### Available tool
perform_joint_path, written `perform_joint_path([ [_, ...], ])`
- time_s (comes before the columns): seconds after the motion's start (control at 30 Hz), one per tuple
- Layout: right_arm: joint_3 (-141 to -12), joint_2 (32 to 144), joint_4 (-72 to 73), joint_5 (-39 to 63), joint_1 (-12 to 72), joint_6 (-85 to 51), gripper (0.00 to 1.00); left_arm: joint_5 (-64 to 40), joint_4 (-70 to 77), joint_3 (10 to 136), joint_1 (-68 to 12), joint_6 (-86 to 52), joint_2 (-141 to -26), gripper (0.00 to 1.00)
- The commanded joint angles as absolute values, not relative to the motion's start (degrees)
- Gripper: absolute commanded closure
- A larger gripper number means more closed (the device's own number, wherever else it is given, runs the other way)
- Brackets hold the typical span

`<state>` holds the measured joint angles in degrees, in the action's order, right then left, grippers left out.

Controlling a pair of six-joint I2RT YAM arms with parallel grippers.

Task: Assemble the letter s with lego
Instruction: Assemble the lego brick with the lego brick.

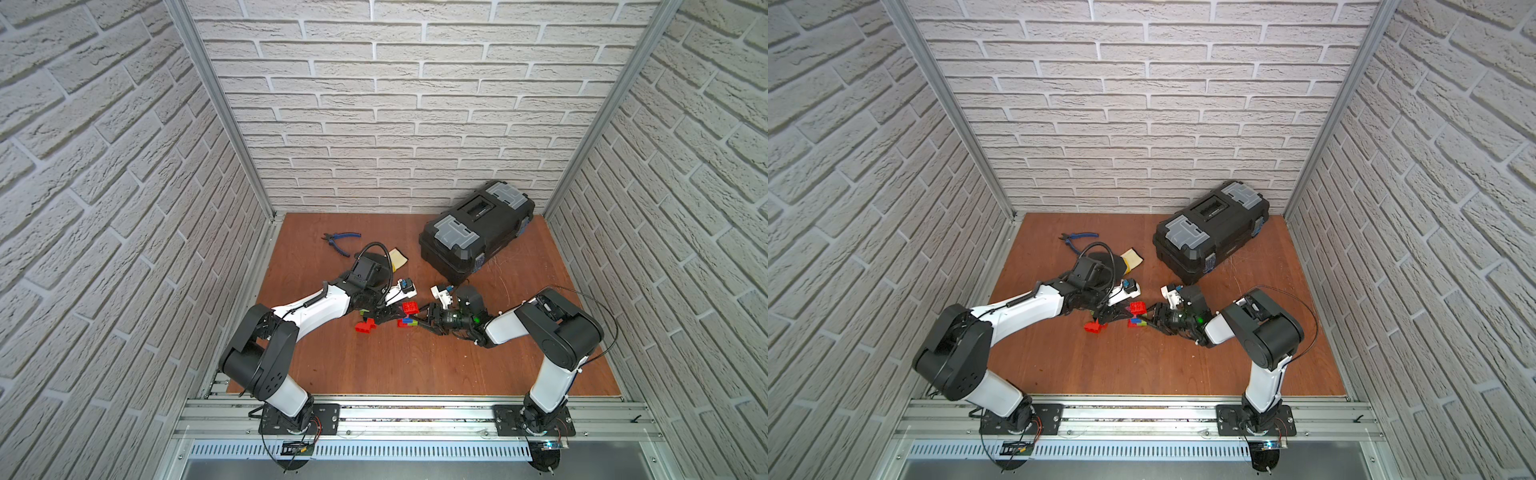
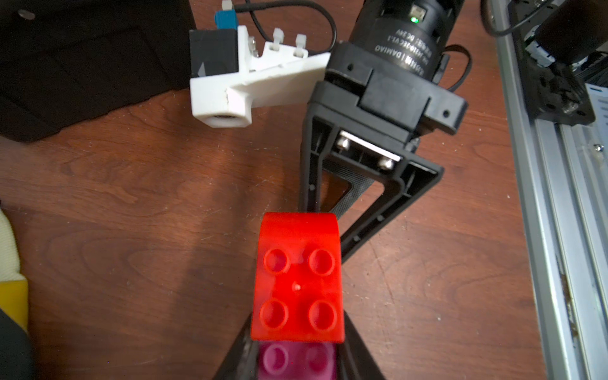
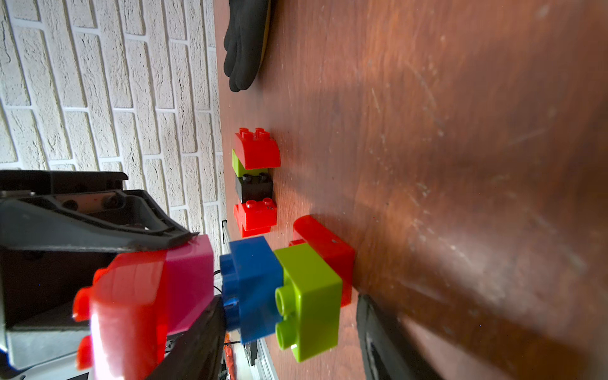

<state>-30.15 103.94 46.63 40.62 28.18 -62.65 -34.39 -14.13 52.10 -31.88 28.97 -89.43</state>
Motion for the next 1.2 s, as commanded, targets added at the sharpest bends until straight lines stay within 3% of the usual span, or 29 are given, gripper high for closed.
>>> perform_joint_path([
  [0.0, -30.1, 104.7, 48.0, 40.2, 28.4, -62.1, 0.37, -35.9, -12.2, 51.0, -31.6, 31.1, -90.1, 0.69],
  [1.17, -28.8, 105.8, 46.1, 40.2, 27.1, -60.2, 0.42, -36.0, -9.9, 47.0, -31.8, 31.7, -89.2, 0.74],
])
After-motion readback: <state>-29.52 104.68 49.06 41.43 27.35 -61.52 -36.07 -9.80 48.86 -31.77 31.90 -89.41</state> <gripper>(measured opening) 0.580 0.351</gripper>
